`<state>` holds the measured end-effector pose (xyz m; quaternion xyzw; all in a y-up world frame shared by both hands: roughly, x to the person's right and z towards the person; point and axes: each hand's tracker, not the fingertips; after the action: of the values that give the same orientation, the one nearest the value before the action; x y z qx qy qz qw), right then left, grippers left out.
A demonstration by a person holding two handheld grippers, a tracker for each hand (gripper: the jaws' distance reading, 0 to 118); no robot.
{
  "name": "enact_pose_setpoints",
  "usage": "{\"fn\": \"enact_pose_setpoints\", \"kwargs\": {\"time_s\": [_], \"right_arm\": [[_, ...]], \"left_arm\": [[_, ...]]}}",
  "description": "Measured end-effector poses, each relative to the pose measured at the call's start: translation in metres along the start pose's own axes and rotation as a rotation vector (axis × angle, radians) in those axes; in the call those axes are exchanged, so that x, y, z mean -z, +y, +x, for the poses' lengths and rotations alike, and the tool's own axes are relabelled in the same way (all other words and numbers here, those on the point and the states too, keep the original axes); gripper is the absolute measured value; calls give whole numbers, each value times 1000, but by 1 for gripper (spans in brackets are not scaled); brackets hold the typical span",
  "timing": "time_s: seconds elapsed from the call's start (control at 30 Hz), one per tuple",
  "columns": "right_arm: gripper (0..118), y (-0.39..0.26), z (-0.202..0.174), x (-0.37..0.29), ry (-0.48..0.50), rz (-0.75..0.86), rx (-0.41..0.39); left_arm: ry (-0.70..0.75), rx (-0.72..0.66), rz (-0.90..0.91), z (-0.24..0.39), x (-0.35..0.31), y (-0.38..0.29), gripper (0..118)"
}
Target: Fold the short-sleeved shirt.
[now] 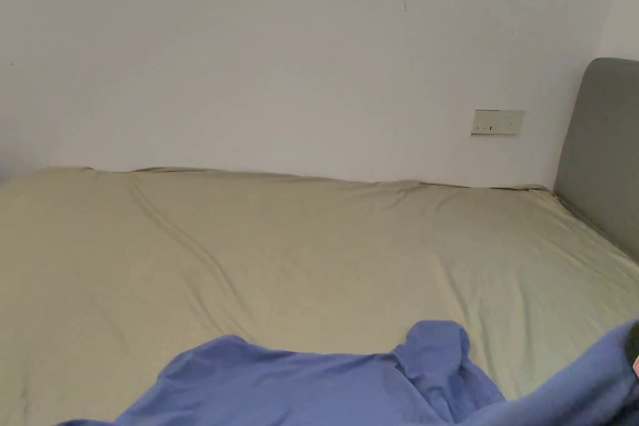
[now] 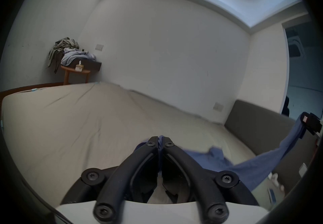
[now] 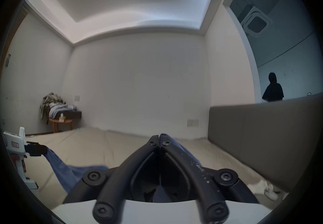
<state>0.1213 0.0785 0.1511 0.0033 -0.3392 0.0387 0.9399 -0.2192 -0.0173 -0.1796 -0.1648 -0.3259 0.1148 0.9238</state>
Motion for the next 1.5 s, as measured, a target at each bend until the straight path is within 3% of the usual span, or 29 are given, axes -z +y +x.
{"fn": "enact_pose_setpoints", "kwargs": {"time_s": [0.23,0.4,0.63,0.7,0.73,0.77,0.83,0.87,1.07,1.17,1.2,1.23,1.27,1.3,1.33,1.37,1.4,1.5], "right_arm": [[1,-92,2,-48,17,-412,26],[1,-172,13,-28,32,-815,104],[1,-193,-2,-27,17,-981,-1],[4,-197,-5,-23,18,-986,-21],[19,-194,-6,-22,20,-980,-28],[44,-188,-4,-22,20,-967,-47],[109,-167,-4,-26,-34,-884,-86],[118,-151,-2,-29,-32,-825,-97],[118,-66,4,-38,-139,-463,-44],[118,-64,-1,-33,-168,-408,-7],[118,-70,-6,-33,-175,-414,-7],[107,-73,-9,-36,-162,-390,-1],[79,-77,-13,-40,-158,-357,9],[40,-83,-18,-41,-167,-351,20],[3,-87,-21,-41,-191,-349,28],[2,-89,-24,-45,-238,-316,33],[3,-90,-26,-46,-177,-322,43],[3,-87,-30,-33,-157,-328,49]], "left_arm": [[7,159,-345,-32,-38,-61,2],[33,134,-542,-58,-27,-79,2],[93,348,-658,-44,-5,-99,3],[101,347,-663,-44,-3,-104,10],[108,333,-654,-45,-4,-103,31],[137,298,-614,-46,-8,-100,60],[138,271,-536,-47,-22,-85,112],[117,252,-489,-45,-30,-73,118],[99,186,-120,-17,-72,-5,118],[123,231,-24,6,-74,-4,118],[122,236,8,10,-77,-8,118],[116,232,31,9,-76,-15,104],[111,207,45,12,-78,-20,76],[119,172,52,15,-80,-25,29],[140,151,49,18,-79,-29,2],[142,138,71,21,-81,-35,0],[116,153,43,22,-79,-35,0],[90,181,11,30,-52,-32,0]]}}
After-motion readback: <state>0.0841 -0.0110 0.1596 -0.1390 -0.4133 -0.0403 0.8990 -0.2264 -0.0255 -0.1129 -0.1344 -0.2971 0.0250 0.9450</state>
